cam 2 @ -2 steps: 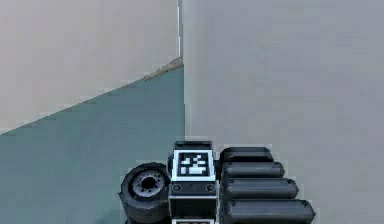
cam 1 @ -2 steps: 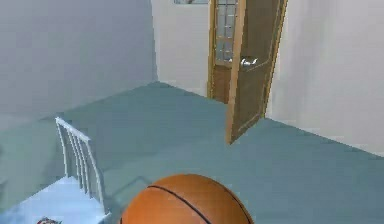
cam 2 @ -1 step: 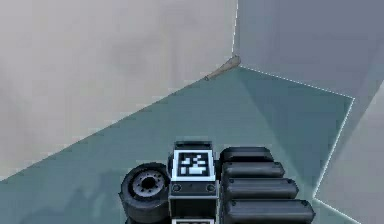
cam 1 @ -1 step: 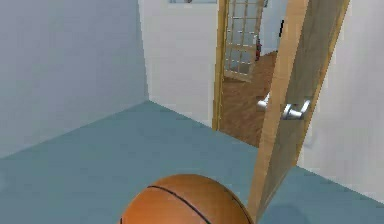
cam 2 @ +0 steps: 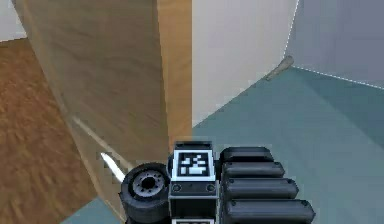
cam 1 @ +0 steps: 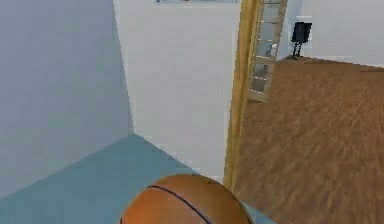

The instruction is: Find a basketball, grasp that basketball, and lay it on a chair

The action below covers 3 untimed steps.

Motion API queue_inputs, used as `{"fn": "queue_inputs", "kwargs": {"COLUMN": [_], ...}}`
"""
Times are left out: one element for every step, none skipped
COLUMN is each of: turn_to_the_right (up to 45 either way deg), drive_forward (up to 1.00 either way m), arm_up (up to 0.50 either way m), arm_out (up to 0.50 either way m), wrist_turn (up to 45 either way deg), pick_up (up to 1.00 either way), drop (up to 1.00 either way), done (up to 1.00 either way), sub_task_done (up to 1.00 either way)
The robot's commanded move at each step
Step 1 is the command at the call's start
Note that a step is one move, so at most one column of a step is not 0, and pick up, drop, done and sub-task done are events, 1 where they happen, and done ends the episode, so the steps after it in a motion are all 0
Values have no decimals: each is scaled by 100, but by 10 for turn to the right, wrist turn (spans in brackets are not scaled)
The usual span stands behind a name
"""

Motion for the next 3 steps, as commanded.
{"fn": "queue_inputs", "kwargs": {"turn_to_the_right": [0,450,120], "drive_forward": [45,0,0], "arm_up": [0,0,0], "arm_out": [0,0,0], "wrist_turn": [0,0,0], "pick_up": [0,0,0], "drop": [0,0,0], "done": [0,0,0], "sub_task_done": [0,0,0]}}
